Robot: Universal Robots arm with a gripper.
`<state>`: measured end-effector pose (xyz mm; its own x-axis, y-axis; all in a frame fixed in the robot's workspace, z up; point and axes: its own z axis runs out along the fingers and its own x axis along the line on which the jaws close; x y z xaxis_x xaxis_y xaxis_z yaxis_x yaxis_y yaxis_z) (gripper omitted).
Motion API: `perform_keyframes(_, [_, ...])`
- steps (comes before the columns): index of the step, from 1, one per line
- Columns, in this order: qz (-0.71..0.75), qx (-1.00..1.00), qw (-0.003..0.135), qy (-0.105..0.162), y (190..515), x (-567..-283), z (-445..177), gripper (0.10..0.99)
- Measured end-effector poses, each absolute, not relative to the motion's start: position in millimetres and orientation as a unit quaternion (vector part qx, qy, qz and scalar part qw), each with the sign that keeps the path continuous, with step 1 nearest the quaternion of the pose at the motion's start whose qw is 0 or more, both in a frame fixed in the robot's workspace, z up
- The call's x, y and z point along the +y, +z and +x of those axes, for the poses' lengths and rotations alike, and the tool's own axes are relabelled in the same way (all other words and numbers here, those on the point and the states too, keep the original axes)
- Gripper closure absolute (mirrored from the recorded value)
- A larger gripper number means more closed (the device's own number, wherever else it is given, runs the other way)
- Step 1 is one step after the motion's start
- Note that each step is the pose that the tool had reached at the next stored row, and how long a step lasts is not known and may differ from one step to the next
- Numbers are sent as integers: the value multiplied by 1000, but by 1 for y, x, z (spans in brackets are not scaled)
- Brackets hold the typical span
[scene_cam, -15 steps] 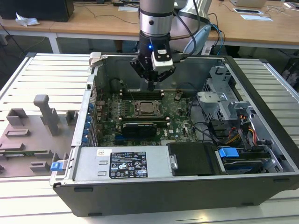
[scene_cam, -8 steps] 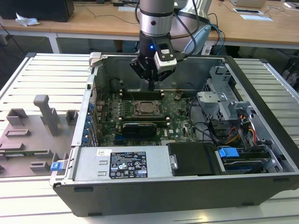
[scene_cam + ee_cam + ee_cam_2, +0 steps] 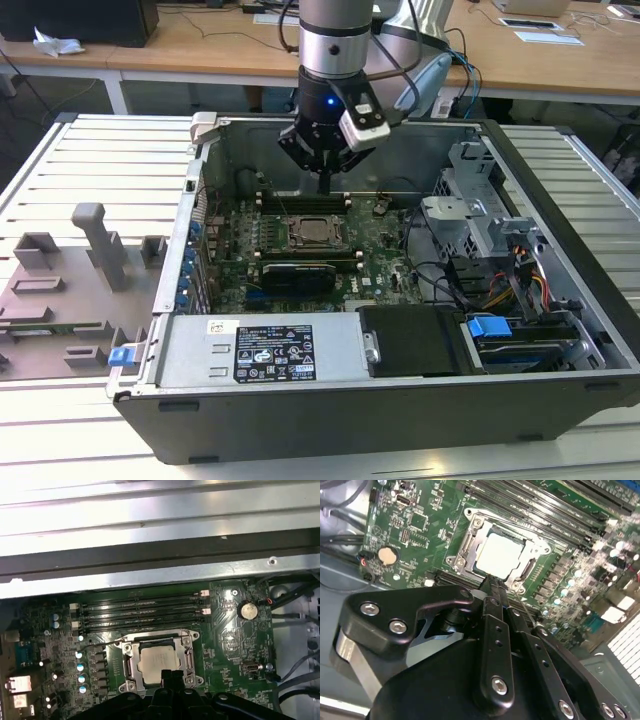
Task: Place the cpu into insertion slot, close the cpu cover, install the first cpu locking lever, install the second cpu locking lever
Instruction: 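Install the first cpu locking lever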
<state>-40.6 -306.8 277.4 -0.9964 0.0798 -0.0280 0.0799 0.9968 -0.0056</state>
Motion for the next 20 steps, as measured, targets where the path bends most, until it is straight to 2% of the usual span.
perform_keyframes(20, [-102,995,14,-1,277,-307,-41,980])
